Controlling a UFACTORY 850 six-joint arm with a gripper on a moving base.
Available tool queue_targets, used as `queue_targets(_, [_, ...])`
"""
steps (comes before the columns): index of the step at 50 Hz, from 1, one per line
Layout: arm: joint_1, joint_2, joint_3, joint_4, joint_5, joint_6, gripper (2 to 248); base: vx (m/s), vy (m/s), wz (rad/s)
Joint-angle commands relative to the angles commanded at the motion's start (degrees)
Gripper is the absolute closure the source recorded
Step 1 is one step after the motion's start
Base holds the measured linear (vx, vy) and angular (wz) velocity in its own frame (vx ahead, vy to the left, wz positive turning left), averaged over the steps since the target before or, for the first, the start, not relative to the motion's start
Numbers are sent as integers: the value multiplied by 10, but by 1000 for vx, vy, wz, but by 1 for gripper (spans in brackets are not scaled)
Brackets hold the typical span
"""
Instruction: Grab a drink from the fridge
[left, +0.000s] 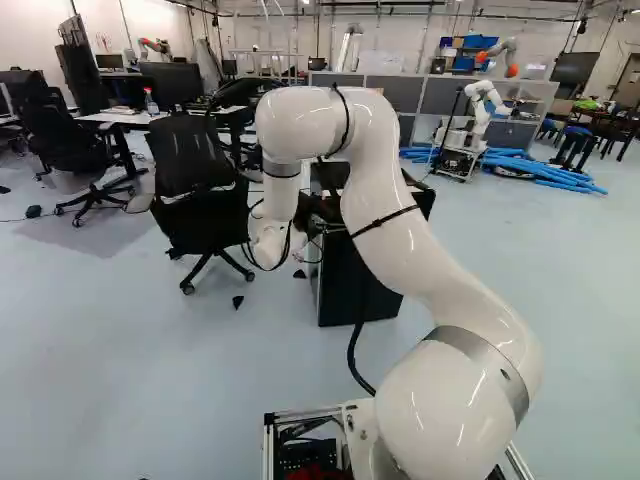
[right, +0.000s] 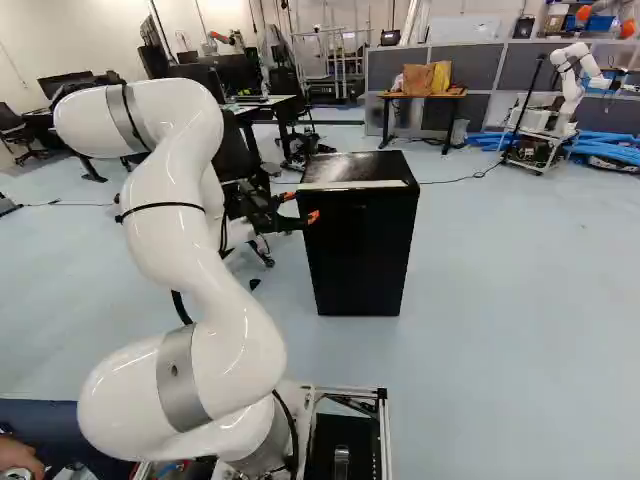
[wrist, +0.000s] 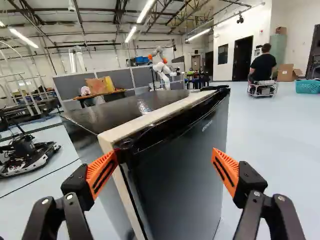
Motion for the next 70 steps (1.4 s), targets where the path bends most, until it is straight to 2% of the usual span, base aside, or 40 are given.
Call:
queue_targets(25, [-7,5,10,0,0,0,3,0,0,0])
queue_targets(70, [12,43,89,8,1,0,3,0,0,-2])
